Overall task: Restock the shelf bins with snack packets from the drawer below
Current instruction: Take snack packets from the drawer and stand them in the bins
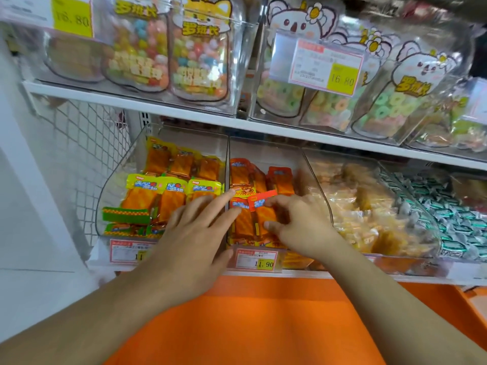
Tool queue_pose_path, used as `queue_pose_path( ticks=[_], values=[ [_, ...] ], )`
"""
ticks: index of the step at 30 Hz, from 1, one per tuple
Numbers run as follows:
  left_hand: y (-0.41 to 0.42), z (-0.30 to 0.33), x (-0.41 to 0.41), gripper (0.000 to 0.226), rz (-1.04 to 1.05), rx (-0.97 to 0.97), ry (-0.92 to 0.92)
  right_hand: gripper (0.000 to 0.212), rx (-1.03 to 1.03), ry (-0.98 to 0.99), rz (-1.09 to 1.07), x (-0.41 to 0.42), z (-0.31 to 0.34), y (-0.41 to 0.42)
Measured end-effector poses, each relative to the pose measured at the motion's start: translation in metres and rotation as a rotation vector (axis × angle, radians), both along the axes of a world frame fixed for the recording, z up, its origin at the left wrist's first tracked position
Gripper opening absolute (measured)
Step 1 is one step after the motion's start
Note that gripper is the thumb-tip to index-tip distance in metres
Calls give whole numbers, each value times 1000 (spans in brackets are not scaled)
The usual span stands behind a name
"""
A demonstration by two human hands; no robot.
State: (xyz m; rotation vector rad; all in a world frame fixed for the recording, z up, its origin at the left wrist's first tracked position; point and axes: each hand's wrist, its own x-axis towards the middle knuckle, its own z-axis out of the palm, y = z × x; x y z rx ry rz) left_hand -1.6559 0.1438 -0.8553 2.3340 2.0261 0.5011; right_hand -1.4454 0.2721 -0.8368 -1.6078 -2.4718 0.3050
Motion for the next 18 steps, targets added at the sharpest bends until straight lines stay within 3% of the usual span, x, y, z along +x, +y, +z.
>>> queue_pose_path(
  ticks=[5,18],
  values=[
    [0,-3,-1,65,-16,32,2,54,45,-111,3,2,0,-4],
    [0,-3,0,65,-18,24,-9,59,0,-170,28,0,2,-4]
  ],
)
